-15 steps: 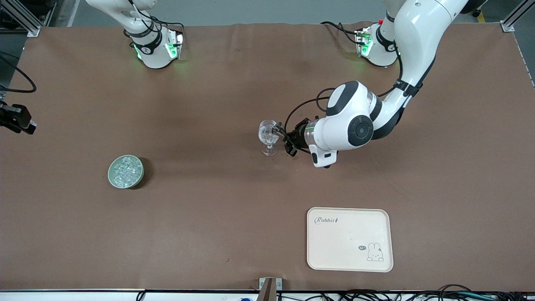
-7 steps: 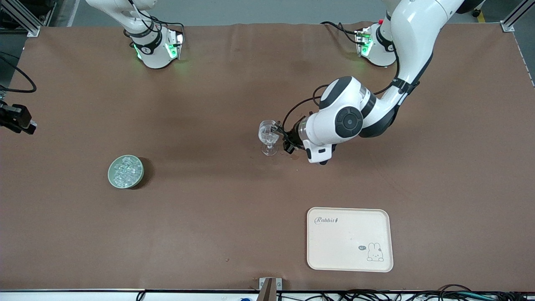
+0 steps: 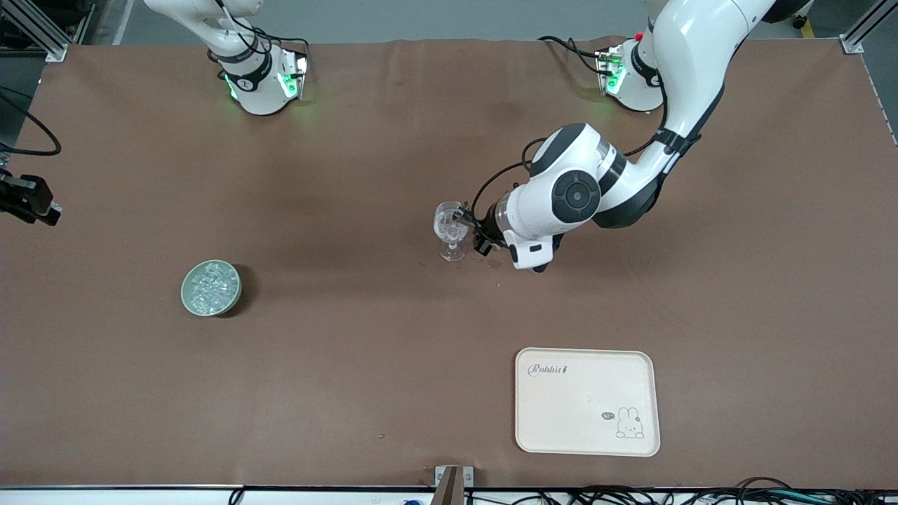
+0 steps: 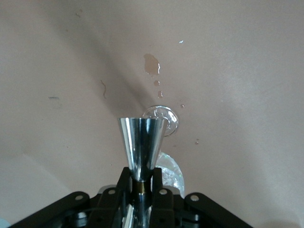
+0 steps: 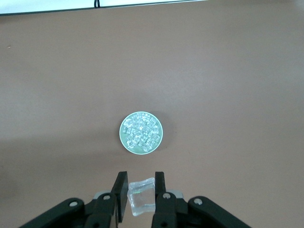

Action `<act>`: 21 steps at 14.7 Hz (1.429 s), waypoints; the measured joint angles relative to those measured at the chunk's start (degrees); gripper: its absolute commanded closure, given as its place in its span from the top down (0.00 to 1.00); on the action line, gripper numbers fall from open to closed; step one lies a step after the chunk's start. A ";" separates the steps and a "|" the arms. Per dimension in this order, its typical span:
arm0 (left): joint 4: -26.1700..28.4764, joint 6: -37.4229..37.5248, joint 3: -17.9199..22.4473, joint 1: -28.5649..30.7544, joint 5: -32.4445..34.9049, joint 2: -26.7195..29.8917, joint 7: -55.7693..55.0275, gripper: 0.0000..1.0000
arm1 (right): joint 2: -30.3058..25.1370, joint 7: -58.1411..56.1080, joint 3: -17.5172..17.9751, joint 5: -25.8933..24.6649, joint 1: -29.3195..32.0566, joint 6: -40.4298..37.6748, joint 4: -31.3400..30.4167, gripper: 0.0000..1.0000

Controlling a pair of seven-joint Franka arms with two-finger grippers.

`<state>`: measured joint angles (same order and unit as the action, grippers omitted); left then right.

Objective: Pour wine and add ice with both arms
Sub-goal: 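Tilt the jigger with the left gripper to pour into the glass, then move the jigger toward the tray while the right gripper brings ice over glass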

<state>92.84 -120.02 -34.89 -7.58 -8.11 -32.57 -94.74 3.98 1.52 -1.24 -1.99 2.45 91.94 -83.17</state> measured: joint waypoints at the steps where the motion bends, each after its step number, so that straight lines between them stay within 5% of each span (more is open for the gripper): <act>1: -0.17 0.00 0.00 0.08 -2.02 0.01 0.21 0.01 | 0.00 0.00 0.00 0.01 0.00 0.00 0.00 0.01; 7: -0.61 0.00 0.95 0.53 -13.03 0.29 7.32 0.01 | 0.00 0.02 0.12 0.05 -0.09 -0.21 0.00 0.01; 12: -1.07 3.17 9.71 0.53 -23.90 2.63 15.90 0.01 | 0.00 5.49 0.70 0.49 -2.57 -1.28 0.01 0.01; 21: -6.26 7.89 22.88 0.40 -36.02 0.22 22.12 0.01 | 0.31 40.57 1.41 0.45 -26.37 -1.63 0.01 0.01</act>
<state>86.58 -112.13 -12.01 -7.18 -44.13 -32.35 -72.62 4.29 42.08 0.17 -1.54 -23.92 90.31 -83.16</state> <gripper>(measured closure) 0.789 0.727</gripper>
